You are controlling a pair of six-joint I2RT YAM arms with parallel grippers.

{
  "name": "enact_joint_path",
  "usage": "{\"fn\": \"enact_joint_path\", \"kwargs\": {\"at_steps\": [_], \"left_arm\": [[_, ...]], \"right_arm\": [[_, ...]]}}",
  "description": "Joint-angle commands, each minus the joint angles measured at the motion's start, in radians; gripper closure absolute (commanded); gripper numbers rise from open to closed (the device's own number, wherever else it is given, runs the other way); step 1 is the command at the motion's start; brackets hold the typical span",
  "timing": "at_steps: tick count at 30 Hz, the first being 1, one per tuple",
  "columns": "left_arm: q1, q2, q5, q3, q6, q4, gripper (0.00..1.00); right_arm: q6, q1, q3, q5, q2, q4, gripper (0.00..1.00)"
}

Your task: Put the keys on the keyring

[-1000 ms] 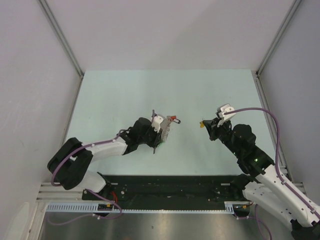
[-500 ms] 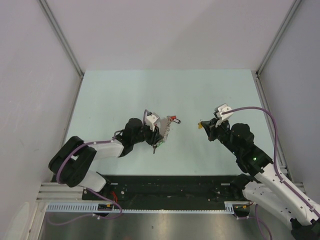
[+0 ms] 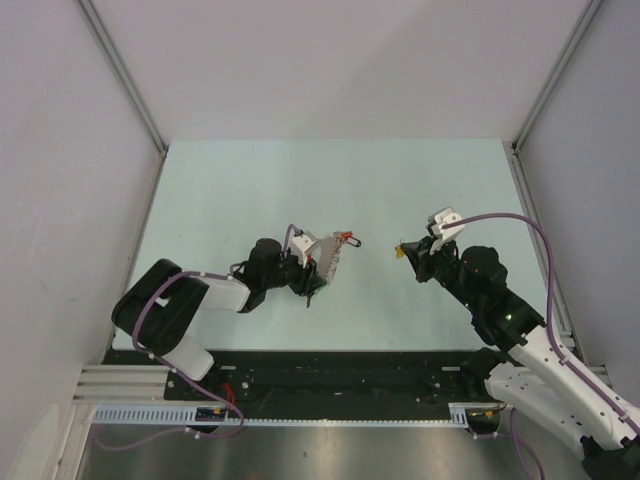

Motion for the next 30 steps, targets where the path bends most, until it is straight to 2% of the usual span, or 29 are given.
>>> {"fn": "enact_joint_path", "kwargs": {"at_steps": [1, 12, 20, 27, 30], "left_arm": [[0.025, 0.032, 0.085, -0.002, 0.028, 0.076, 0.54], [0.023, 0.093, 0.137, 0.026, 0.03, 0.059, 0.56], [0.008, 0.115, 0.133, 0.05, 0.056, 0.021, 0.75], [-0.056, 0.115, 0.053, 0.078, 0.039, -0.008, 1.0], [-0.073, 0.109, 0.042, 0.084, -0.003, 0.01, 1.0]], "right_arm": [[0.004, 0.001, 0.0, -0.009, 0.003, 0.036, 1.0], [0.006, 0.003, 0.0, -0.011, 0.008, 0.037, 1.0], [0.006, 0.003, 0.0, -0.014, 0.012, 0.039, 1.0], [0.006, 0.003, 0.0, -0.015, 0.017, 0.042, 1.0], [0.006, 0.003, 0.0, -0.015, 0.017, 0.042, 1.0]]}}
